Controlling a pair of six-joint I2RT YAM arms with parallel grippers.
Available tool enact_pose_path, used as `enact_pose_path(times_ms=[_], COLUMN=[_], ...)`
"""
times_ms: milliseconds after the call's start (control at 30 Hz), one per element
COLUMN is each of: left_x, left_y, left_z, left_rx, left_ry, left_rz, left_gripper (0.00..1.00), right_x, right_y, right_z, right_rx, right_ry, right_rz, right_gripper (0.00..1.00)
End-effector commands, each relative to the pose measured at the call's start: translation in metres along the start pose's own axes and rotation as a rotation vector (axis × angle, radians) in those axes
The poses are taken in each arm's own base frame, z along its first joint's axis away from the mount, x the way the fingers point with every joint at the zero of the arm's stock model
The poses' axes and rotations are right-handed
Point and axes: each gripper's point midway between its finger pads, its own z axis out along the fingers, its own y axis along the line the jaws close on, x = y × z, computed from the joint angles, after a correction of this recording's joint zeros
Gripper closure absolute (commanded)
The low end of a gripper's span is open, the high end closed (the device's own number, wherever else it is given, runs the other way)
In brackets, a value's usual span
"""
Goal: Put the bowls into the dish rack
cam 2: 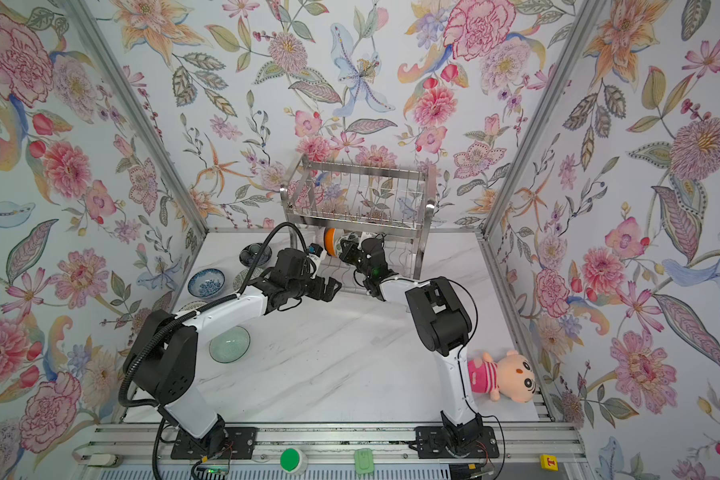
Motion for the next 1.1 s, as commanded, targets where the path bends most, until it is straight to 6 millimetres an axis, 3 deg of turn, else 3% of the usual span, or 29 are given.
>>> enact_pose_path(times_ms=[0,600,1067], left_x=[0.001,-0.001,0.002], left_y=[0.004,0.006,0.009], left_z=[0.001,-0.002,0.002], left_rx=[-0.023,-0.039,-0.050], left_ry=[-0.003,-0.007,0.007], left_rz=[0.025,0.035,0.038], left_gripper=[0.01,0.01,0.01], right_x=[-0.031,-0.044,-0.041], right_y=[0.027,0.027,0.009], right_z=[0.006,0.024,0.034], right_rx=[-0.114,-0.196,-0.210], right_ry=[-0.087,-0.120,-0.112], right_rz=[0.017,0.073,0.131], right_gripper=[1.00,1.00,1.00])
